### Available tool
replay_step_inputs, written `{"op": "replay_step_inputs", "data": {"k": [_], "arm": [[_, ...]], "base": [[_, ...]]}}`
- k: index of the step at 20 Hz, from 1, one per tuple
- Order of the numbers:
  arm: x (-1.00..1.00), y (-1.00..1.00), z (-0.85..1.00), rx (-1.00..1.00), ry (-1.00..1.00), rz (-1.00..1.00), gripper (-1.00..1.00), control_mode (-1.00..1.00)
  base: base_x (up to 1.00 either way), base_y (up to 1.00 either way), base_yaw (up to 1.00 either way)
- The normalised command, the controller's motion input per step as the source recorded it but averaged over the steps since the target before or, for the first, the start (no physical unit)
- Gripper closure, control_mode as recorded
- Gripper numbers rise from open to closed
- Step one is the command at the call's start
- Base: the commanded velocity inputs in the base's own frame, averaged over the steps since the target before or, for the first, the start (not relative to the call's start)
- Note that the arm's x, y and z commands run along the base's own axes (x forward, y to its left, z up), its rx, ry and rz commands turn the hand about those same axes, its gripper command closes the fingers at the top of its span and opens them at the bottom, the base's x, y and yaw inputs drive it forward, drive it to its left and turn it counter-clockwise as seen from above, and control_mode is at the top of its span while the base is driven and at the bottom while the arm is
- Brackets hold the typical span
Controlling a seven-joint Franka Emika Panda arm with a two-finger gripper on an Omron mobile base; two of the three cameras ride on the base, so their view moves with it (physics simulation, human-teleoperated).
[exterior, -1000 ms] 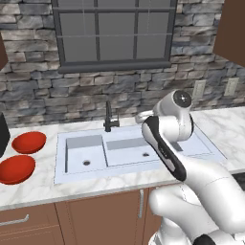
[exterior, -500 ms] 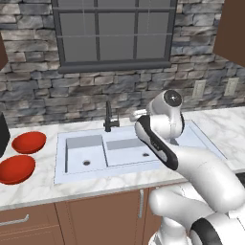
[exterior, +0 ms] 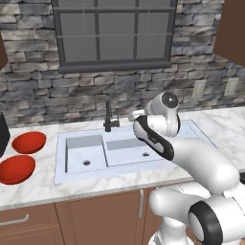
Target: Rinse each bowl for a few seconds and place them down in the sink or on the counter.
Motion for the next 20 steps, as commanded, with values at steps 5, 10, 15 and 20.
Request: {"op": "replay_step_inputs", "data": {"k": [5,10,15,20], "arm": [[0.24,-0.01,-0.19,0.00,-0.04,0.04,-1.00,-1.00],[0.10,0.00,-0.13,0.00,-0.07,0.08,-1.00,-1.00],[0.15,0.00,-0.08,0.00,-0.03,0.07,-1.00,-1.00],[0.08,-0.01,-0.05,0.00,-0.06,0.05,-1.00,-1.00]], "base": [[0.00,0.00,0.00],[0.00,0.00,0.00],[0.00,0.00,0.00],[0.00,0.00,0.00]]}}
